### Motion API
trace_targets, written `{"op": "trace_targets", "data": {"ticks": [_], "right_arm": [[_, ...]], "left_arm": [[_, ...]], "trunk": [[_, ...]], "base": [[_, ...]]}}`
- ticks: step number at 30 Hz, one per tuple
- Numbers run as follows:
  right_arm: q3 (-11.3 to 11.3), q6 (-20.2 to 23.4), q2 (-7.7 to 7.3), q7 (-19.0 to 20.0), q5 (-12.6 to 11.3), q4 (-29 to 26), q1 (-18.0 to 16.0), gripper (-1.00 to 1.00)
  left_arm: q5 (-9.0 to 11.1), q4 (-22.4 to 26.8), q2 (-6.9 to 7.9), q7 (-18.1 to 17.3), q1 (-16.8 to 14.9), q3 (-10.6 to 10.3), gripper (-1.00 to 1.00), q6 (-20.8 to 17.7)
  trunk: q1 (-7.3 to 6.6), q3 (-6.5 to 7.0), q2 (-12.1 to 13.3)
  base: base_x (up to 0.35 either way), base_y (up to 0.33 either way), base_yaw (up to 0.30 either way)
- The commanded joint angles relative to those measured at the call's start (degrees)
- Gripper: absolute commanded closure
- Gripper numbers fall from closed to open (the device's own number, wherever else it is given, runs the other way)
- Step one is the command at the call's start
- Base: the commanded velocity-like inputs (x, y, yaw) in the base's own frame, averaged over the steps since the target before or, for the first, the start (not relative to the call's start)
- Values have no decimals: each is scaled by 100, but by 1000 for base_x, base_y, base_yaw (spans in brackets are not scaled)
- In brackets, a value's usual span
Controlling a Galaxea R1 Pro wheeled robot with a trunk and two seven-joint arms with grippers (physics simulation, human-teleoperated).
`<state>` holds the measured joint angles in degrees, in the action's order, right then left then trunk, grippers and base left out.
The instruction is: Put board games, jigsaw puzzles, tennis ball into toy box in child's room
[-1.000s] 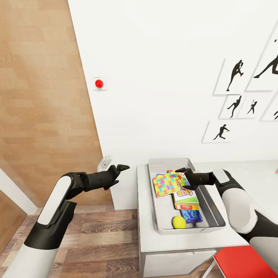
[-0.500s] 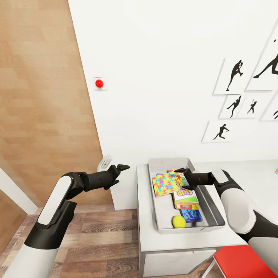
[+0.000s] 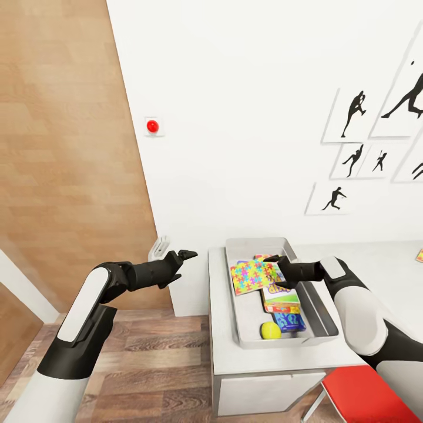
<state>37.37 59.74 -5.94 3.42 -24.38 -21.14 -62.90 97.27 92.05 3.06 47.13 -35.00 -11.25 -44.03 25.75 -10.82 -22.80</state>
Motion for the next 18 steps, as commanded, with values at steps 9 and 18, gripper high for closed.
{"op": "trace_targets", "data": {"ticks": [9, 18], "right_arm": [[35, 26, 18, 36, 57, -21, -42, -100], [34, 26, 33, 36, 63, -33, -157, -100]], "left_arm": [[55, 6, -3, 59, -7, -7, -100, 8], [55, 6, -9, 53, -7, -8, -100, 8]], "trunk": [[3, -12, -13], [3, -12, -13]], "base": [[-9, 0, 0], [-2, 0, 0]]}}
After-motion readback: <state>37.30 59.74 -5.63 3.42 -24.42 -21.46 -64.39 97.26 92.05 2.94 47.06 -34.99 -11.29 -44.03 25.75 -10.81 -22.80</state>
